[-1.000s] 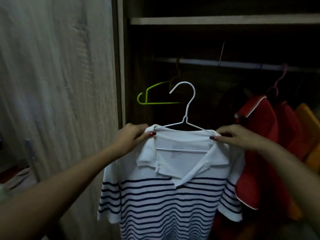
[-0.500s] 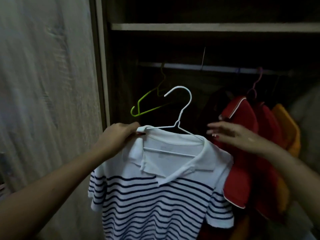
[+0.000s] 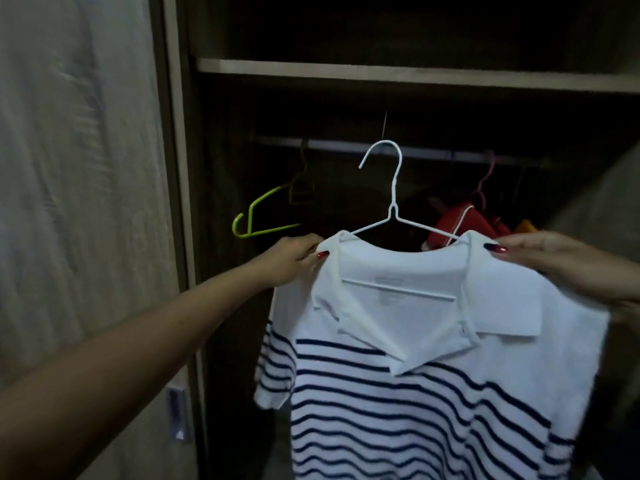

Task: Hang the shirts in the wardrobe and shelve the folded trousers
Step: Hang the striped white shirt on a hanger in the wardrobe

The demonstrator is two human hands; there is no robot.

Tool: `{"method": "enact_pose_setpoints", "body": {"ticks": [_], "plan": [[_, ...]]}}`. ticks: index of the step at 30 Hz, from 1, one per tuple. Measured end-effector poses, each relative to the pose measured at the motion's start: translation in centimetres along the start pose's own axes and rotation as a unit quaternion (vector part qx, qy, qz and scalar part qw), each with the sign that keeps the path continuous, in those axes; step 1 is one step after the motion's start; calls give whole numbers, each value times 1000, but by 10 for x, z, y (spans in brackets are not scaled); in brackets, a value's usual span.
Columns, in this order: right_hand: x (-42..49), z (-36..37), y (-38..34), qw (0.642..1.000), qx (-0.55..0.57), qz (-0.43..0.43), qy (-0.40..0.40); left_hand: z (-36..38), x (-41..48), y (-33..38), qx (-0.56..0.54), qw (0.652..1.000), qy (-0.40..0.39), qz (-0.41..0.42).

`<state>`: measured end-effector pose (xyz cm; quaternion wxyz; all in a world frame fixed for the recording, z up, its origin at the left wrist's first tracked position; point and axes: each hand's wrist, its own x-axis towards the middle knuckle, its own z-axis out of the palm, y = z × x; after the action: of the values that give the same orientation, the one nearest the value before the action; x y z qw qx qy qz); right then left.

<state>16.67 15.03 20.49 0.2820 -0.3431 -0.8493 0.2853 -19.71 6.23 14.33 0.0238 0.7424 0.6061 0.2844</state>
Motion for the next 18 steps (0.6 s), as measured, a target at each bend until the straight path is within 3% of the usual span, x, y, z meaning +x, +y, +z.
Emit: {"method": "enact_pose_setpoints", "body": {"ticks": [5, 9, 11, 18], "plan": [[12, -19, -7, 993, 18, 92, 68, 15, 0, 3, -51, 998, 40, 26], [30, -7, -30, 958, 189, 155, 152, 23, -13, 5, -71, 997, 15, 28], [44, 2, -36, 946, 210, 171, 177, 20, -20, 2, -99, 995, 16, 17], [88, 61, -23, 948, 196, 185, 171, 0, -48, -9, -139, 990, 27, -19]]}}
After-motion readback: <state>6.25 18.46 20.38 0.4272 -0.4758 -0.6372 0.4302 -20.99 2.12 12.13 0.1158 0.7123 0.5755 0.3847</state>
